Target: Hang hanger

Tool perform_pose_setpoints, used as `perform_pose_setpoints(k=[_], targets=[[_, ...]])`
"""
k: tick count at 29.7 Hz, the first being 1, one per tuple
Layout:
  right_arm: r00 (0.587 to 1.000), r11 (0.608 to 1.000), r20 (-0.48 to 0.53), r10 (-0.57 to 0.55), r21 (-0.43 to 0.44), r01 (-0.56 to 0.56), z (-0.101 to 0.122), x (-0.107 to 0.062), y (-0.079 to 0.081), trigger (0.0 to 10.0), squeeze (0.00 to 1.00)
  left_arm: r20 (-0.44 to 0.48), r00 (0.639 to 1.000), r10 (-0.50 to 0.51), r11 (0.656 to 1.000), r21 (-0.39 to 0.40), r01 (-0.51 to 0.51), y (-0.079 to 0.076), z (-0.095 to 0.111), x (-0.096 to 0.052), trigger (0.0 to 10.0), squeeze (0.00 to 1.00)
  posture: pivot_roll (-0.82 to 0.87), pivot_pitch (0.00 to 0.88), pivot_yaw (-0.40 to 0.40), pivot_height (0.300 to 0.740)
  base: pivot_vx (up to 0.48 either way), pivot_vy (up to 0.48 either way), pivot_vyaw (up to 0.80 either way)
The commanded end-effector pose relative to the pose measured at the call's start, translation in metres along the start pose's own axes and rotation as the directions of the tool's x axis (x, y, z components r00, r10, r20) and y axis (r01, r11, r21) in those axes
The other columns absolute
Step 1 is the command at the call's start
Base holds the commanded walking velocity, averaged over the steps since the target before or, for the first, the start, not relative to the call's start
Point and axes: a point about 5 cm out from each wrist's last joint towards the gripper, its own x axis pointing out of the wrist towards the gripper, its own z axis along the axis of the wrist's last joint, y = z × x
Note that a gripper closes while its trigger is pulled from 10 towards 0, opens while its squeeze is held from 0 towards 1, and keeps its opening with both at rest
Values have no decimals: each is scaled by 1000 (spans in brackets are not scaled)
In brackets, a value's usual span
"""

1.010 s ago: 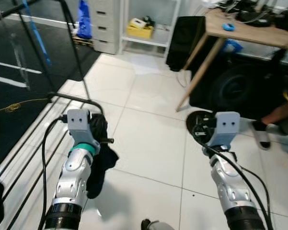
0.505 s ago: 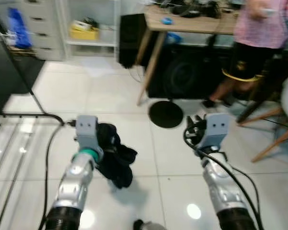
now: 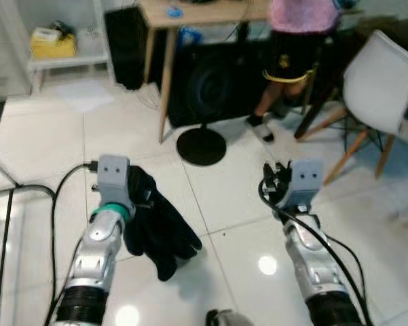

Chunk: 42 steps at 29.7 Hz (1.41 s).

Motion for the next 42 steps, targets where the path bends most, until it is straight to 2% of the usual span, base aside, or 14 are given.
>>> perform_pose_setpoints(k=[1,4,9,18,26,31,32,35,38,42], targets=[[1000,1000,5,-11,1,11,1,0,-1,10000,0,-8,1000,-23,999,-28,23,-4,0,1,10000,0,-25,52,29,740,0,0,-800],[1000,1000,5,-12,1,12,1,-1,-1,10000,0,-5,1000,-25,999,-43,25,-6,-2,0,10000,0,-29,52,21,740,0,0,-800],[1000,1000,-4,0,-14,0,0,-2,-4,10000,0,2,1000,-11,1000,-8,11,-7,-6,-5,10000,0,-27,54,17,740,0,0,-800],[1000,1000,-19,10,-27,-11,-4,-3,-8,10000,0,4,1000,11,1000,-18,-11,-7,-10,-9,10000,0,-15,47,11,740,0,0,-800],[1000,1000,-16,-1,-23,0,-5,-3,-5,10000,0,-8,1000,14,1000,-4,-14,-3,-12,-6,10000,0,-16,34,25,740,0,0,-800],[1000,1000,-27,-5,-13,5,-10,-3,-3,10000,0,3,1000,-26,999,35,26,-8,-7,-4,10000,0,14,20,40,740,0,0,-800],[1000,1000,-27,-12,-12,12,-12,-2,-2,10000,0,7,999,-47,997,67,47,-9,-4,-4,10000,0,36,10,52,740,0,0,-800],[1000,1000,-27,-14,-12,14,-13,-2,-1,10000,0,7,999,-52,996,75,52,-9,-4,-4,10000,0,36,10,52,740,0,0,-800],[999,999,-32,-35,12,35,-17,-6,0,10000,0,4,998,-63,993,98,63,-4,-1,-5,10000,0,74,0,99,740,0,0,-800],[998,998,-40,-52,28,53,-23,-10,2,10000,0,4,998,-67,990,123,66,4,3,-2,10000,0,89,0,110,740,0,0,-800]])
